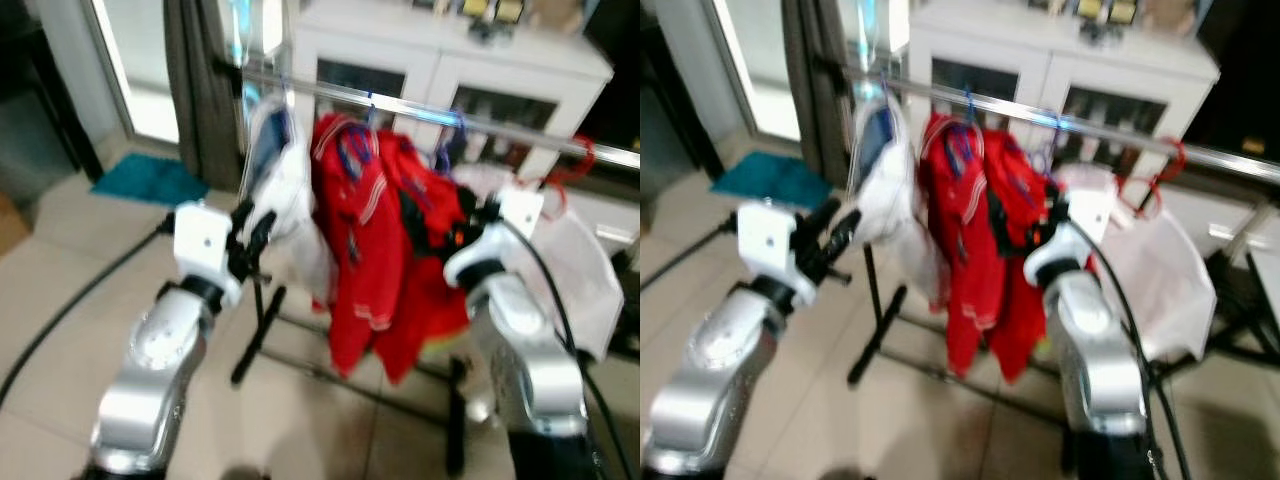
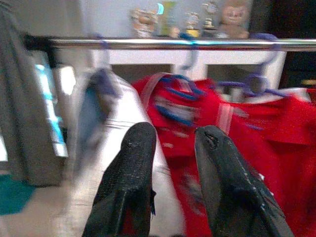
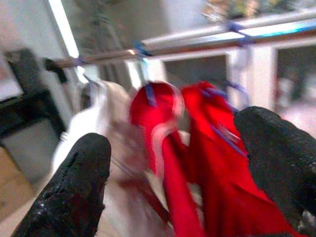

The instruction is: Hang hanger

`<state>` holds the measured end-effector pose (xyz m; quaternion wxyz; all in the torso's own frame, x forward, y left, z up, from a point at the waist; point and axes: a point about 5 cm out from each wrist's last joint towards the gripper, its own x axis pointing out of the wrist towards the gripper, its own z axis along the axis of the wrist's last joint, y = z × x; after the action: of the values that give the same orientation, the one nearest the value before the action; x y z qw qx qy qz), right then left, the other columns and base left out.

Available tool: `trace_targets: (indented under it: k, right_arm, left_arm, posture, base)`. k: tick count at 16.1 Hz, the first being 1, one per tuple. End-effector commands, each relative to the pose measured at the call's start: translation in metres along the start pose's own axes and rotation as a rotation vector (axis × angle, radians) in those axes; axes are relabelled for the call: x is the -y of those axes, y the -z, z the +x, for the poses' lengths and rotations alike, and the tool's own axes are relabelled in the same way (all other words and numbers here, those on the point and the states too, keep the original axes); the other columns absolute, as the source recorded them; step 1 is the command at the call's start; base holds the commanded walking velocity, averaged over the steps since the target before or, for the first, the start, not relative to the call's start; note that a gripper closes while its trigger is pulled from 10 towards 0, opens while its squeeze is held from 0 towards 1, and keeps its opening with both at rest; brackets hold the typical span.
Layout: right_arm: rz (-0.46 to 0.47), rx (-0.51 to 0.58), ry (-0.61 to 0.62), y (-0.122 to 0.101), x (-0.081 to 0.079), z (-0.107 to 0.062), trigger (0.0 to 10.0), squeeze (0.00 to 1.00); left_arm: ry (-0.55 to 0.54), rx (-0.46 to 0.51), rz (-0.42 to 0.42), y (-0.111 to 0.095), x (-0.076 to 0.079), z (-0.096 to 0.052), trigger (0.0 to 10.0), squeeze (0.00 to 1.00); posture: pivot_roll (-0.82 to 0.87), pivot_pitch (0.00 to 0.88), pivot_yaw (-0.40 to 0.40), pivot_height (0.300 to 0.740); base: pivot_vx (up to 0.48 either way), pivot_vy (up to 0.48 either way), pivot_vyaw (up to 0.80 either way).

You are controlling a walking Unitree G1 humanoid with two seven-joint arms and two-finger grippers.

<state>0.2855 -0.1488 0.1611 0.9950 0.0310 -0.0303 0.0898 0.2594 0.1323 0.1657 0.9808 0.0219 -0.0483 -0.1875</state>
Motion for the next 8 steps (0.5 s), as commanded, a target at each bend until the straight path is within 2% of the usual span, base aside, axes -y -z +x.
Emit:
trace_targets:
  k: [1,5,6,7,8]
  right_arm:
    - [0.005,-0.005,0.031,-0.0017,0.0044,-0.0001,10.0,1.0]
    - [-0.007,-0.031,0.053,0.0026,0.0093,-0.0014,10.0,1.0]
    - [-0.012,-0.038,0.061,0.0033,0.0103,-0.0016,10.0,0.58]
    - [-0.016,-0.042,0.064,0.0036,0.0108,-0.0016,10.0,0.0]
    - [-0.015,-0.042,0.066,0.0036,0.0108,-0.0018,10.0,0.0]
  left_arm:
    - [-0.003,0.003,0.018,-0.0026,-0.0006,0.0014,10.0,0.0]
    - [0.0,0.012,0.037,-0.0025,0.0005,0.0042,10.0,0.0]
    - [0.003,0.011,0.037,-0.0024,0.0013,0.0047,10.0,0.0]
    - [0.007,0.011,0.034,-0.0024,0.0022,0.0052,10.0,0.0]
    - [0.009,0.01,0.034,-0.0023,0.0025,0.0052,10.0,0.0]
  posture:
    - [0.13,0.0,-0.046,0.74]
    - [0.13,0.0,-0.045,0.74]
    - [0.13,0.0,-0.045,0.74]
    - [0.13,0.0,-0.045,0.74]
    - [0.13,0.0,-0.044,0.74]
  base:
    - [0.0,0.0,0.0]
    - [0.0,0.0,0.0]
    - [0.0,0.0,0.0]
    - [0.0,0.0,0.0]
    - [0.0,0.0,0.0]
